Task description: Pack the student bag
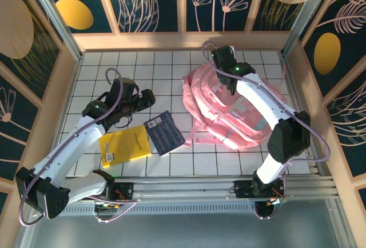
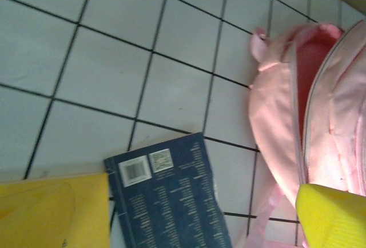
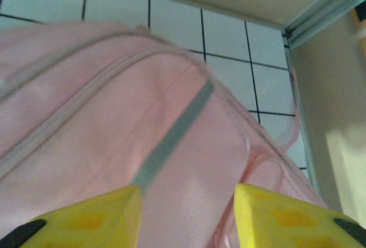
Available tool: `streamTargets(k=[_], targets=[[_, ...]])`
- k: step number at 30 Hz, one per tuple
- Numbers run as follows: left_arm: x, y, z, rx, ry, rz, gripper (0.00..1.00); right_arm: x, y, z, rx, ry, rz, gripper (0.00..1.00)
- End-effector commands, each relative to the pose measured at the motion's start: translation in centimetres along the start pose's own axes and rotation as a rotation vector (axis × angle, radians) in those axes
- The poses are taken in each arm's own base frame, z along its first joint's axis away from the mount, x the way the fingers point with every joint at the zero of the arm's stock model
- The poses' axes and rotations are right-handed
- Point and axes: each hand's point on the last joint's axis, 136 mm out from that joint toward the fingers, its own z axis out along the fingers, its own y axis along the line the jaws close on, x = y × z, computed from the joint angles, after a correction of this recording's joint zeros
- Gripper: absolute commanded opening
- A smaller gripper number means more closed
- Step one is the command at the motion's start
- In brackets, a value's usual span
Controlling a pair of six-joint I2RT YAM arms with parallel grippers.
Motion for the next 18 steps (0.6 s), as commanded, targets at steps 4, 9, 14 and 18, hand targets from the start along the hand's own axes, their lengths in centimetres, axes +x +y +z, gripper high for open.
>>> streamTargets(k=[4,9,14,18], targets=[[2.0,4.2,1.0,-0.085,0.023,-0.041,0.99,-2.5,3.6,-7.4,-0.176,-0.159,0.054,0.46],[2.8,1.9,3.3,0.015,0.09,-0.019,0.99,0.6,10.9,-12.0,-0.524,-0.09,0.065,0.35],[5.9,-0.4,4.4,0.218,0.192,-0.16,0.99,8.6,18.8,-14.0,-0.923,0.131,0.076,0.34],[8.1,-1.0,4.5,0.263,0.232,-0.227,0.99,12.4,21.6,-13.4,-1.04,0.238,0.087,0.38]])
